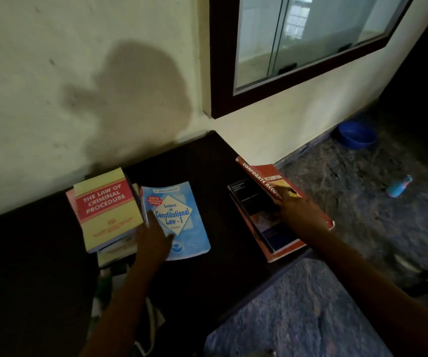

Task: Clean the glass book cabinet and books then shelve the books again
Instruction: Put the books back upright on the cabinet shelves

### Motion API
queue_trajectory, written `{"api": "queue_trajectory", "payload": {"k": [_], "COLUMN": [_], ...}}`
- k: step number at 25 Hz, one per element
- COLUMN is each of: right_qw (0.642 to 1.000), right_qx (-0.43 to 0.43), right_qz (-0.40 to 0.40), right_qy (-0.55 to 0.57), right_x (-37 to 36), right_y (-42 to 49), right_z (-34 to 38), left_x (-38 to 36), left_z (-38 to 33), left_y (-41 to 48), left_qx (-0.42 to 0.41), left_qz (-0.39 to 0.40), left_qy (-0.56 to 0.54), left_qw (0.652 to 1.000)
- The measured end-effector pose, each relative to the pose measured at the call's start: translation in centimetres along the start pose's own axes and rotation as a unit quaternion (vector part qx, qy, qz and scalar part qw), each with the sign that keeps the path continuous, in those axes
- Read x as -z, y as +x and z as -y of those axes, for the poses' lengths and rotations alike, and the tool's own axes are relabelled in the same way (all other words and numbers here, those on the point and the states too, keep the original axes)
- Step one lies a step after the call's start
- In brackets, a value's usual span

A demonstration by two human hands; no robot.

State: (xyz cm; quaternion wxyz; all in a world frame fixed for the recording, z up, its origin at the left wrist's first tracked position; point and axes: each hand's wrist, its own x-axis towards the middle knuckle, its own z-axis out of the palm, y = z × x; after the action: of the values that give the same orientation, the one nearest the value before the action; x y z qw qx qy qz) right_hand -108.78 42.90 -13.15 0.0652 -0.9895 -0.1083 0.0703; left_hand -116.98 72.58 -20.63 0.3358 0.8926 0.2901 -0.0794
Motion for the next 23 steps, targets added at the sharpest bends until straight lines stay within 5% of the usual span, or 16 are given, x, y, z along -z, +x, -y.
{"api": "queue_trajectory", "payload": {"k": [3,6,9,20,22,23], "right_qw": [1.0,1.0,1.0,0.995,0.995,0.995], "right_qx": [0.0,0.014,0.002,-0.013,-0.014,-0.014], "right_qz": [0.007,-0.006,-0.013,0.017,0.007,0.004], "right_qy": [0.008,-0.005,0.014,0.097,0.102,0.102], "right_x": [-0.3,-0.2,0.1,0.0,0.5,0.6], "right_y": [-0.1,-0.3,-0.7,0.1,0.4,0.6], "right_z": [0.1,0.1,0.1,-2.1,-2.7,-2.9], "left_x": [-2.1,-6.2,-9.2,-12.5,-12.3,-12.4], "left_z": [-2.8,-8.1,-13.0,-16.2,-16.4,-16.6], "left_y": [-3.5,-5.1,-4.4,-2.6,-1.4,-1.2], "left_qx": [-0.073,-0.079,0.03,0.071,0.085,0.066], "left_qz": [-0.075,0.079,0.216,0.162,0.2,0.208], "left_qy": [0.094,-0.205,-0.42,-0.667,-0.64,-0.596], "left_qw": [0.99,0.972,0.881,0.724,0.737,0.773]}}
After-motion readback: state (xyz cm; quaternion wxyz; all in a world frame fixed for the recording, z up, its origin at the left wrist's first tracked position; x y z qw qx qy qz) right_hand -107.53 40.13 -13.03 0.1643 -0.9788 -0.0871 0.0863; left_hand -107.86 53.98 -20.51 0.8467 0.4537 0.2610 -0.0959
